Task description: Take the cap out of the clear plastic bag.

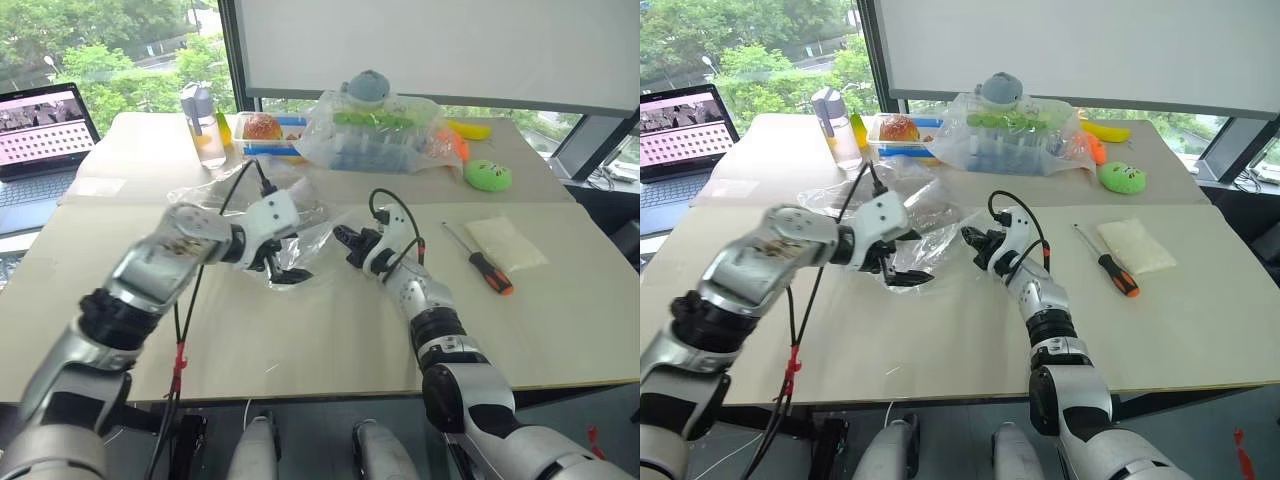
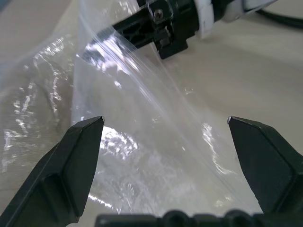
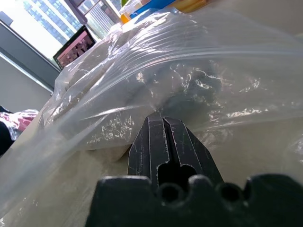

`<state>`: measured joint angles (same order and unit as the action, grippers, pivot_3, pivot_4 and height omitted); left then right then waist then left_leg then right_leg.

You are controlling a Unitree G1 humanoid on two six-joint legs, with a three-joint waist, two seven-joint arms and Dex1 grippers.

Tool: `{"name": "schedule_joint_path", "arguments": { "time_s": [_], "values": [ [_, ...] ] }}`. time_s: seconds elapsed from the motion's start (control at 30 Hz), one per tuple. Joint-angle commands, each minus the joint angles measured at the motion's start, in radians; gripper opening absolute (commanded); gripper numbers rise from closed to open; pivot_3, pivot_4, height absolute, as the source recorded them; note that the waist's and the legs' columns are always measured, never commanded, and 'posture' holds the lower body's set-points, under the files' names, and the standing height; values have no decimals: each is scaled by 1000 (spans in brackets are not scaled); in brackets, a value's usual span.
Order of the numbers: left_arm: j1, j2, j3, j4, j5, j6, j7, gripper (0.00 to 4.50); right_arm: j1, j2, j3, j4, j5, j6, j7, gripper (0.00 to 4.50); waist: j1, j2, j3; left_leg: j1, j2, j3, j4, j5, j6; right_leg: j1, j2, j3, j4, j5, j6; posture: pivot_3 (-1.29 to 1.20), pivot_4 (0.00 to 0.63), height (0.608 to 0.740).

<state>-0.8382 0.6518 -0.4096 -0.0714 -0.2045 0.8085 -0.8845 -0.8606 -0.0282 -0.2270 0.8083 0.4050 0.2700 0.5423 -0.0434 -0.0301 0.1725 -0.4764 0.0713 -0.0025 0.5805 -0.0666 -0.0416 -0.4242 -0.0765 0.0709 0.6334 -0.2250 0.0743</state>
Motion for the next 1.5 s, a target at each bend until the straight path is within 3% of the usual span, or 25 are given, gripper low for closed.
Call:
{"name": "schedule_joint_path", "arguments": {
  "time_s": [0.03,0.6,0.7,1.03,1.3,1.5],
  "values": [
    [-68,-70,-2,46,54,-44,43,4500,-18,3,4,-51,2,-8,-3,33,1,0,0,0,0,0,0,0,0,0,0,0,0,0,0,0,150,740],
    [-148,-222,-110,422,382,-429,135,4500,7,17,22,-117,7,20,-30,33,-1,0,0,0,0,0,0,0,0,0,0,0,0,1,1,0,150,740],
    [-166,-252,-71,482,397,-478,183,3749,13,17,22,-124,7,22,-31,0,0,0,0,0,0,0,0,0,0,0,0,0,0,1,1,0,150,740],
    [-209,-306,21,604,414,-570,265,62,20,22,22,-140,11,32,-40,0,0,0,0,0,0,0,0,0,0,0,0,0,0,1,2,0,150,740],
    [-245,-339,148,596,322,-490,228,20,36,21,32,-150,3,36,-42,0,0,0,0,-1,0,0,0,0,0,0,0,0,0,1,2,0,150,740],
    [-322,-269,212,498,247,-327,96,20,82,16,78,-216,-24,80,-59,0,-1,0,0,-1,0,0,-1,0,0,0,0,0,0,1,2,0,150,740]
  ]
}}
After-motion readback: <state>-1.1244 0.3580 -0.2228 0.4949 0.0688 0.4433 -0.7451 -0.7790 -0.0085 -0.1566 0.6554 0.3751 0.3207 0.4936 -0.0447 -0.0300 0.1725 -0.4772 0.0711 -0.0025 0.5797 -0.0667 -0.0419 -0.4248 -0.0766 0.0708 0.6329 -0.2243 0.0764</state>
